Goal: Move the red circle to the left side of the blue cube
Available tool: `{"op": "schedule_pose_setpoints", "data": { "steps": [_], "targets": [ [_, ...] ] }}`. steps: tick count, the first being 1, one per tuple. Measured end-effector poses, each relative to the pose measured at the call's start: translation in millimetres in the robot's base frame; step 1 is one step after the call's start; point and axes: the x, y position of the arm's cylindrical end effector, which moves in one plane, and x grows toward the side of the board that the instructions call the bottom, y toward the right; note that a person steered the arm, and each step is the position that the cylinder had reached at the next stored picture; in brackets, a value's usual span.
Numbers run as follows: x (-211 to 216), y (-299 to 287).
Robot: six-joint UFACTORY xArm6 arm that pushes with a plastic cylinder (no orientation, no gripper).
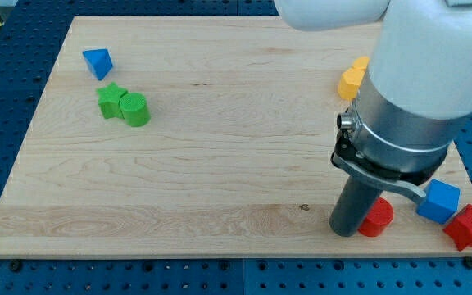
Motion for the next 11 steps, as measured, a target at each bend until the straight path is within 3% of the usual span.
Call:
{"op": "schedule_pose_setpoints", "data": {
  "steps": [3,7,11],
  "targets": [
    [12,15],
    [-30,18],
    [-29,48]
  ]
}}
